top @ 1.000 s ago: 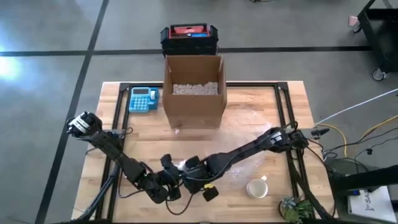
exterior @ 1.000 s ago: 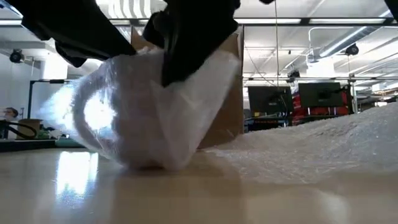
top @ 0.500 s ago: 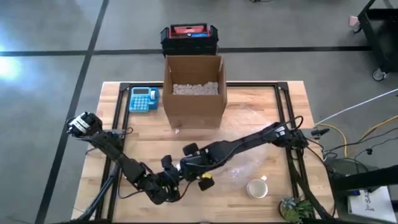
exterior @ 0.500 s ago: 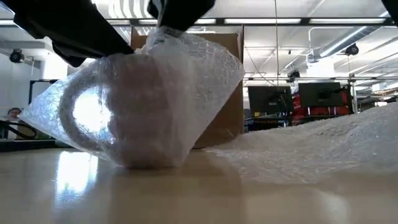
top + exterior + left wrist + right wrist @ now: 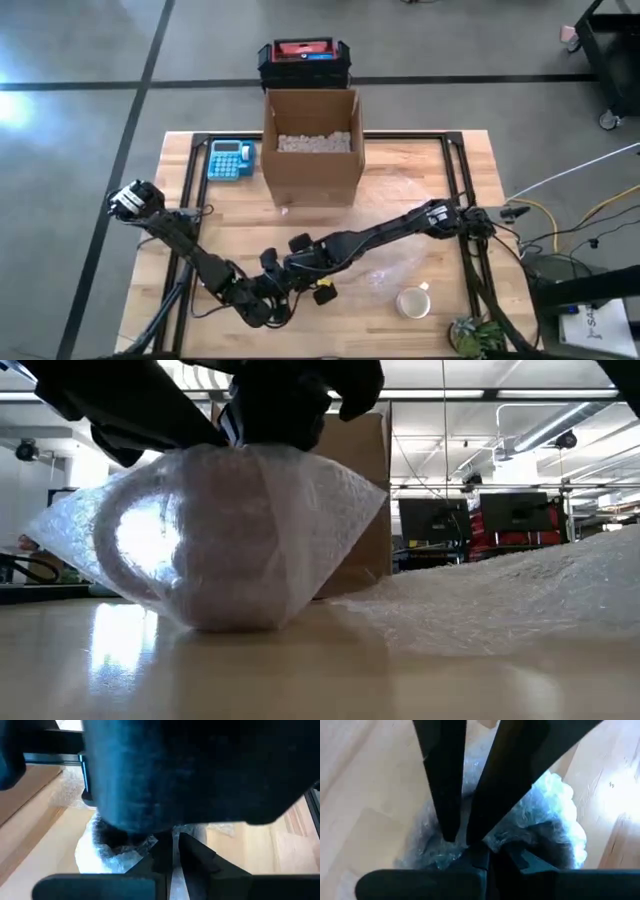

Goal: Wrap mug
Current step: Wrap the purple mug with transparent bubble wrap

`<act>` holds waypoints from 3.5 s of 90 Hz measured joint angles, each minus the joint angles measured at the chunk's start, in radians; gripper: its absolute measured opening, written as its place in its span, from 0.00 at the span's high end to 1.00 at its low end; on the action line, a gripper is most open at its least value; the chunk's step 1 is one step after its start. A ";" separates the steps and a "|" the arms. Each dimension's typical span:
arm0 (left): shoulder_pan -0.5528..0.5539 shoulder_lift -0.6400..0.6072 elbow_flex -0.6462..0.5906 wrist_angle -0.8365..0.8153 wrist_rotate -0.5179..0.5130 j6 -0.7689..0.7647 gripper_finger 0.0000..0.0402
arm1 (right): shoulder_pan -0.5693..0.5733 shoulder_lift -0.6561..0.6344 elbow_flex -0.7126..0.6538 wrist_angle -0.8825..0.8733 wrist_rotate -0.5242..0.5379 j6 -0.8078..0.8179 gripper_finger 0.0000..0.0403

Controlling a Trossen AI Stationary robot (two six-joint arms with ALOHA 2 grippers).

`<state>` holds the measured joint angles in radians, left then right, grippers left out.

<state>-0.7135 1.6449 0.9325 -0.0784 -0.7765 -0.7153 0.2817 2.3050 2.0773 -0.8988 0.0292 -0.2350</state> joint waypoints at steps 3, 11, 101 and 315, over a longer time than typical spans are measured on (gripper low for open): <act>0.000 0.000 0.000 0.000 0.000 0.000 0.95 | 0.000 -0.005 0.012 -0.020 0.000 0.005 1.00; 0.000 0.000 0.000 -0.001 0.001 0.001 0.95 | 0.002 -0.026 0.043 -0.079 -0.005 0.010 1.00; 0.000 -0.001 0.000 0.007 -0.002 0.001 0.95 | -0.014 0.022 0.003 0.021 -0.029 0.018 1.00; -0.005 -0.001 0.000 0.026 0.001 0.001 0.95 | -0.014 -0.076 0.000 0.024 -0.081 0.021 1.00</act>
<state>-0.7189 1.6444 0.9325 -0.0528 -0.7759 -0.7146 0.2680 2.2295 2.0777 -0.8746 -0.0522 -0.2141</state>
